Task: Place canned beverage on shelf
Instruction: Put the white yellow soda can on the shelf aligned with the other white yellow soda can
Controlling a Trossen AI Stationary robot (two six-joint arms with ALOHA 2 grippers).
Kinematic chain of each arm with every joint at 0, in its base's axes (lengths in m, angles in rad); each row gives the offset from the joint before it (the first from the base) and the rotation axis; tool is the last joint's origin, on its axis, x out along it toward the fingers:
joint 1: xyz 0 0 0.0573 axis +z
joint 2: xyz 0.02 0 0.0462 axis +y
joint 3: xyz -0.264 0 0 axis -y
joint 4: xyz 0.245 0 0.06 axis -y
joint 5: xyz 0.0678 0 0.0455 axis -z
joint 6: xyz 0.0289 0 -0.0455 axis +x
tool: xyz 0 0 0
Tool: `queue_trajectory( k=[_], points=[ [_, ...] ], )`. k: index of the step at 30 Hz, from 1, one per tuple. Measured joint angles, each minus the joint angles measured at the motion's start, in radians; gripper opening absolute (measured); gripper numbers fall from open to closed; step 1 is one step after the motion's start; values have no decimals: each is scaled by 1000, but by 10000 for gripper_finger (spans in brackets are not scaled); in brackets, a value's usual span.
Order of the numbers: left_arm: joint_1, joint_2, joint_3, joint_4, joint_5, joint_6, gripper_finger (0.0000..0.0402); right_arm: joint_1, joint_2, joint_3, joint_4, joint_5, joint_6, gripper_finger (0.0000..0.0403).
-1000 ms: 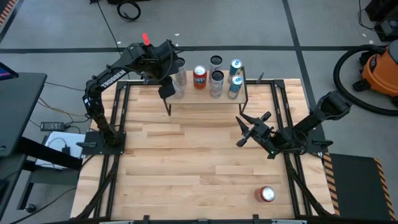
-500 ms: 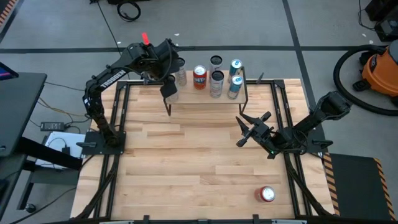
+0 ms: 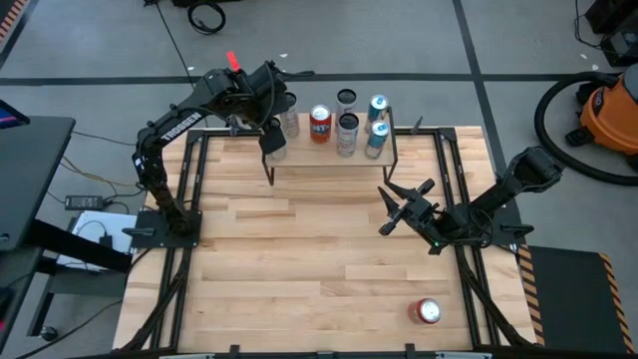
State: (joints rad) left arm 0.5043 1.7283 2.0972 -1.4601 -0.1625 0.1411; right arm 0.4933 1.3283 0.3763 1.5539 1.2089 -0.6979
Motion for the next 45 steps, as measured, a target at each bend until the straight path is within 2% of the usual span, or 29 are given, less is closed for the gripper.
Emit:
queue_trajectory(
  k=[11,19,25,30,37,45],
  points=[
    [-9,-2,0,-5,-1,4,307,0,0,0,0,1,0,106],
    [-9,-15,7,2,-40,27,307,0,0,0,0,1,0,106],
    [-19,-17,93,-6,-46,29,307,0,0,0,0,2,0,106],
    [-22,-20,164,-116,-45,-7,304,0,0,0,0,2,0,106],
    [-32,-48,154,-111,-45,-46,267,0,0,0,0,3,0,106],
    [-40,-56,154,-111,-52,-167,191,0,0,0,0,4,0,106]
  ],
)
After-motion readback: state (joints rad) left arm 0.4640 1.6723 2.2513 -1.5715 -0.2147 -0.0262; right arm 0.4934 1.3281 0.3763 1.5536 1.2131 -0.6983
